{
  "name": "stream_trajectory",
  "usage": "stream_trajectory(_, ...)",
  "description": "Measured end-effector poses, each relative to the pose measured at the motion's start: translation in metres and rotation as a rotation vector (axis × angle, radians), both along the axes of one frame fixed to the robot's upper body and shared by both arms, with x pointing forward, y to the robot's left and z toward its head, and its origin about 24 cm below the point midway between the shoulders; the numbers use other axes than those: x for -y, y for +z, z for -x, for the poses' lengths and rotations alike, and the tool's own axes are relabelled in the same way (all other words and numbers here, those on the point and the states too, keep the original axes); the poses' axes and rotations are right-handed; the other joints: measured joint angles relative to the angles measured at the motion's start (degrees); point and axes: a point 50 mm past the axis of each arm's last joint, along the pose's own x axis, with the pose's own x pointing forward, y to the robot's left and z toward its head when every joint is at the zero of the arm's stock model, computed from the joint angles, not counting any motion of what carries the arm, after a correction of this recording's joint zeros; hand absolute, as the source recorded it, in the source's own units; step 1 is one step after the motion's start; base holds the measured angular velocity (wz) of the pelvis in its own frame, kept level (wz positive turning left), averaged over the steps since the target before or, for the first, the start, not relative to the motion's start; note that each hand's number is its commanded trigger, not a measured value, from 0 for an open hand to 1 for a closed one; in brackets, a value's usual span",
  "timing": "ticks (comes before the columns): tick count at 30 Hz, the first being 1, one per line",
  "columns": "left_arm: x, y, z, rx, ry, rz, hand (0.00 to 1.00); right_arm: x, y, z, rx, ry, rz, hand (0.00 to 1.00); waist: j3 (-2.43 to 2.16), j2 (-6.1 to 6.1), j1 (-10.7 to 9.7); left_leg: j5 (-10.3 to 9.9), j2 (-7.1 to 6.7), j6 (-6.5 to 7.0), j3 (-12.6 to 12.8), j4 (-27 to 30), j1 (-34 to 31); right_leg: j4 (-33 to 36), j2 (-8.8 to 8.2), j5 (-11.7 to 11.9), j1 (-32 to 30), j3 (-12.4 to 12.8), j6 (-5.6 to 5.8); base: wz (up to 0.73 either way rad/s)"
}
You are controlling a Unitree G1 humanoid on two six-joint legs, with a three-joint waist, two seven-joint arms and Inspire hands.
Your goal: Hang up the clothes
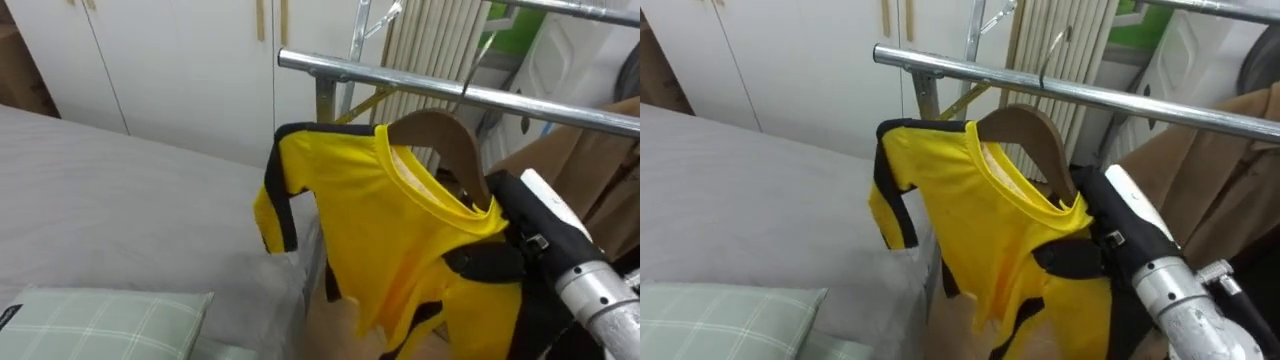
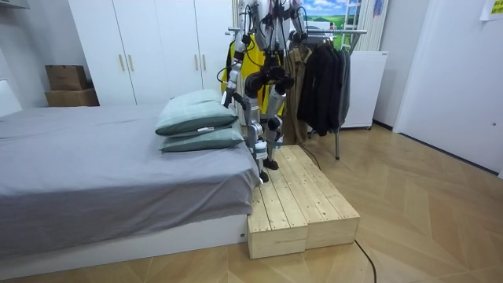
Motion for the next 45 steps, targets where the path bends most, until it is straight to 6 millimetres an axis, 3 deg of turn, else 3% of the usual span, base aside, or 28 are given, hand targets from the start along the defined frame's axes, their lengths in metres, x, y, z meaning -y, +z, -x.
stream_trajectory(6,-0.001,0.001,-0.006,0.025,-0.030,-0.008,0.00,-0.001,-0.002,-0.006,-0.030,0.040,-0.039,1.00,-0.09,-0.16,1.2,0.2,-0.02,-0.43,-2.3,0.4,-0.2,0.0,-0.44,-0.6,0.5,-2.2,-0.83,0.21)
stream_trajectory(12,-0.004,0.002,-0.003,0.033,-0.019,-0.011,0.00,0.004,-0.010,-0.014,-0.078,0.043,-0.100,1.00,-0.07,-0.20,1.2,0.3,0.06,-0.50,-3.5,0.7,0.7,0.0,-0.27,-1.4,2.0,-2.1,-1.34,0.11)
stream_trajectory(26,-0.004,0.002,-0.003,0.057,-0.035,-0.003,0.00,0.013,-0.039,-0.028,-0.227,0.012,-0.151,1.00,0.06,-0.43,2.2,0.2,-0.18,-0.41,-3.8,0.7,0.9,-0.1,-0.45,-1.4,1.8,-2.6,-0.88,0.00)
stream_trajectory(27,-0.004,0.002,-0.004,0.061,-0.037,-0.003,0.00,0.015,-0.041,-0.028,-0.237,0.006,-0.149,1.00,0.09,-0.39,2.6,0.1,-0.13,-0.35,-3.8,0.7,1.0,0.0,-0.67,-1.3,1.7,-3.7,-0.96,0.00)
stream_trajectory(30,-0.005,0.003,-0.005,0.074,-0.048,-0.002,0.00,0.018,-0.041,-0.028,-0.243,0.003,-0.134,1.00,0.14,-0.30,3.2,0.1,0.00,-0.32,-3.8,0.6,1.0,0.0,-0.70,-1.5,1.7,-3.9,-1.14,0.06)
stream_trajectory(37,-0.006,0.003,-0.005,0.075,-0.043,-0.011,0.00,0.024,-0.042,-0.029,-0.257,-0.008,-0.139,1.00,0.12,-0.25,2.9,0.2,0.17,-0.54,-4.3,0.2,1.4,0.0,-0.68,-1.6,1.9,-5.0,-1.77,0.06)
stream_trajectory(45,-0.007,0.004,-0.005,0.075,-0.043,-0.014,0.00,0.028,-0.052,-0.026,-0.288,-0.026,-0.149,1.00,0.25,0.24,2.7,0.5,0.26,-0.92,-4.8,0.2,2.0,-0.1,-0.25,-1.8,2.8,-3.6,-1.95,0.01)
